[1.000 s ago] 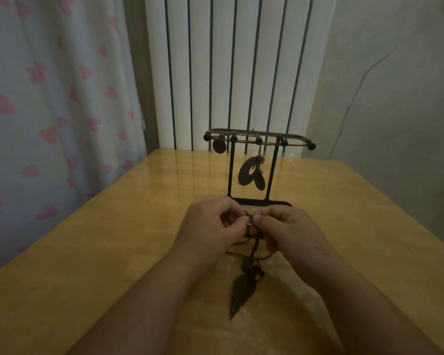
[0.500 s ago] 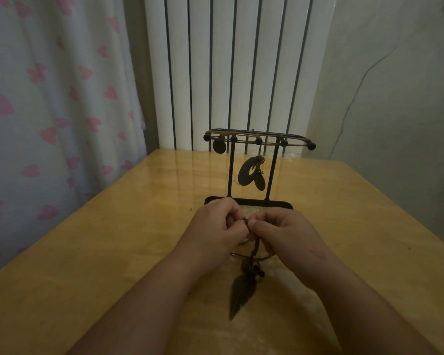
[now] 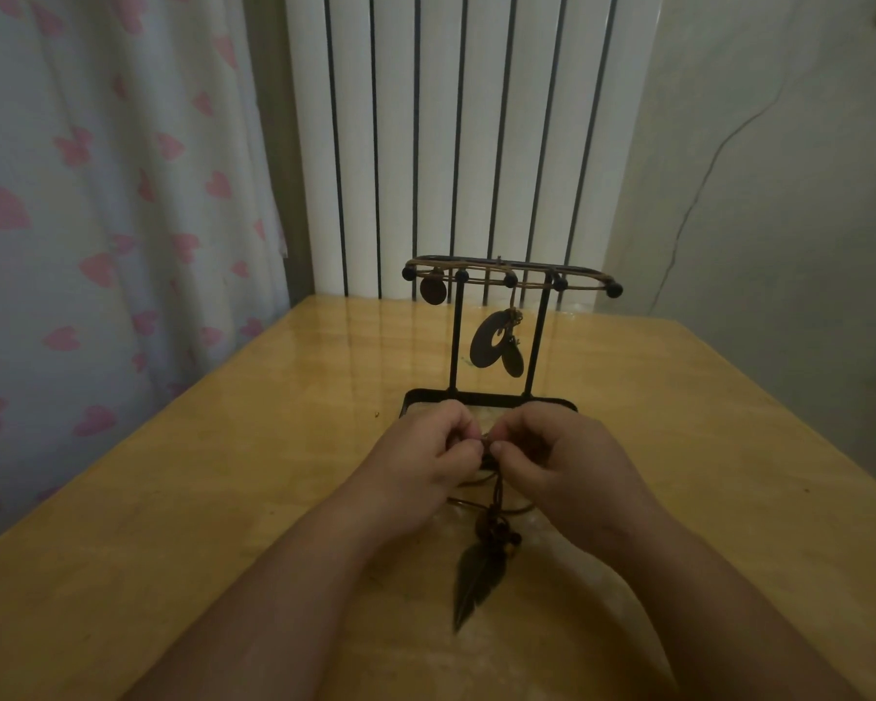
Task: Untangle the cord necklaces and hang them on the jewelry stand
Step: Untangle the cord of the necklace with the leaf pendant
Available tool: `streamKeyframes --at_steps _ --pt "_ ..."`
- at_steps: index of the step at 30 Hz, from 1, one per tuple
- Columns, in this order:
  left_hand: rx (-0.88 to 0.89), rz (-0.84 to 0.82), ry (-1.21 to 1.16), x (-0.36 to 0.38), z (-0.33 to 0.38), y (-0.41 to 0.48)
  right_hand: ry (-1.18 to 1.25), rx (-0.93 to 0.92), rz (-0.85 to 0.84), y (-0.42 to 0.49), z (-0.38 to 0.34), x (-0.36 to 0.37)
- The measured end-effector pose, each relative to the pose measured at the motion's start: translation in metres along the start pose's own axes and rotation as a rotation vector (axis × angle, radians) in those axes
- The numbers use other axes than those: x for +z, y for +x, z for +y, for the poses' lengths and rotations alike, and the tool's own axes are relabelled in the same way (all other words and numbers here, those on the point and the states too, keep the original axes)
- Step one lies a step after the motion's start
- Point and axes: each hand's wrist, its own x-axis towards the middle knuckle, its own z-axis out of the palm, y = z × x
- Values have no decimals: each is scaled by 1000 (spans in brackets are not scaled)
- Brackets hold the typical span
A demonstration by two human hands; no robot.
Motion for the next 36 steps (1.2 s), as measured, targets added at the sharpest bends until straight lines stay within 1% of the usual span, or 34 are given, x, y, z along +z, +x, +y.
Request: streamKeyframes --at_steps 5,9,17,22,30,36 --pt "9 -29 29 0 0 0 -162 -59 -55 0 -5 -4" --pt "8 -25 9 -2 -1 0 -213 -104 -49 1 -5 -3" --pt "-2 -41 -60 -2 -7 1 -212 -136 -10 1 -5 -1" --pt "-27 -70 -164 0 -4 -1 -225 -116 -11 2 -5 1" --pt "-107 -159 -346 0 -4 -3 -153 -55 -57 2 -4 7" --pt "-136 -181 -427 -1 -5 -1 -62 -43 -31 2 -2 13"
